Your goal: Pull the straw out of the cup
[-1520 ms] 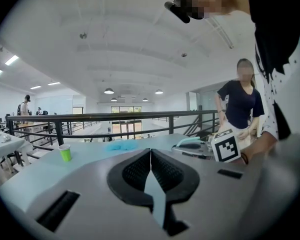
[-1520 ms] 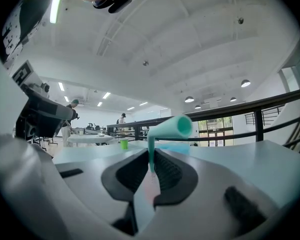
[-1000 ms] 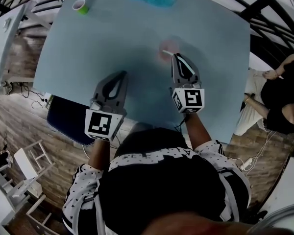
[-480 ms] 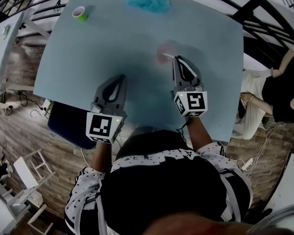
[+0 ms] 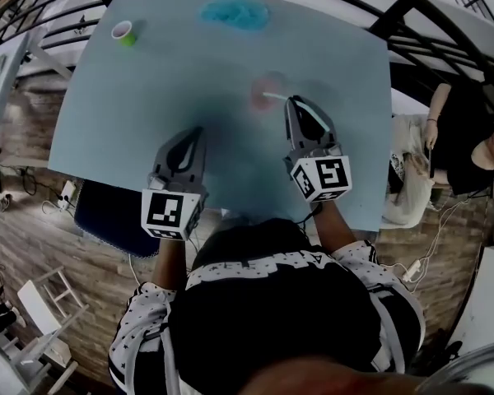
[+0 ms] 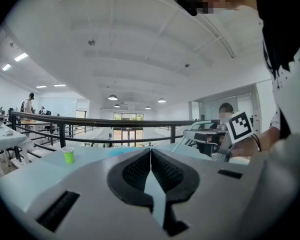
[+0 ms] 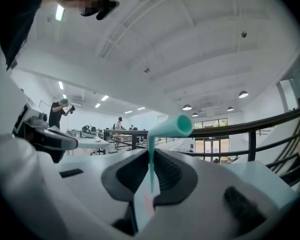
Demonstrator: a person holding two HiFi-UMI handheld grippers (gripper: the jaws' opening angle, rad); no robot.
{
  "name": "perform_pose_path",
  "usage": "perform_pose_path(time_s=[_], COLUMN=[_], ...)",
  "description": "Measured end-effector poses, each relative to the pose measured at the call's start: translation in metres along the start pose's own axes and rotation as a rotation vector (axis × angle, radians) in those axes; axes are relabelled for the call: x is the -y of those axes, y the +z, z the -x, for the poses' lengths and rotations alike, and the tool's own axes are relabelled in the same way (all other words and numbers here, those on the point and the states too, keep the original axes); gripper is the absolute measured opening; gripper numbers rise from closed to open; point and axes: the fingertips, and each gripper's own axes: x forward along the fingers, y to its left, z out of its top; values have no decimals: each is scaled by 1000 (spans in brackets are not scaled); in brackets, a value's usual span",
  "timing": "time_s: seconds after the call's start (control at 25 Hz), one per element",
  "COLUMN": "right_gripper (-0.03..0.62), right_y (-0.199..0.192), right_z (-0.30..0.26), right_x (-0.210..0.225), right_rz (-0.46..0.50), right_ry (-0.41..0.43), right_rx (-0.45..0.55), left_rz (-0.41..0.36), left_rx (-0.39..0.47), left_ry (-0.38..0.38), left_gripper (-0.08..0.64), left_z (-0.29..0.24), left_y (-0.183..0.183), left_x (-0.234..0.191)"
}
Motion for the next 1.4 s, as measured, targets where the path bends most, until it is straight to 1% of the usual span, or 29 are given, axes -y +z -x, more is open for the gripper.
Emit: perform_pose_path(time_s=[0.08, 0.28, 0.84, 1.08, 1.4], right_gripper=[46, 46, 46, 44, 44], right_y=[10, 31, 63, 65, 65], right_z=[3, 12, 35, 38, 41], right_x=[-1, -9, -13, -15, -14], right_rz=[-15, -17, 17, 42, 52], right_ry=[3, 17, 15, 9, -1], right_rx=[14, 48, 96, 102, 104], left_rz=[1, 1, -26, -29, -29], left_rx=[8, 26, 63, 63, 61], left_ry=[-3, -17, -61, -70, -74], left_gripper=[14, 14, 14, 14, 14], left_z=[0, 5, 3, 4, 5], left_y=[2, 9, 24, 24, 24], left_x=[0, 3, 16, 17, 19])
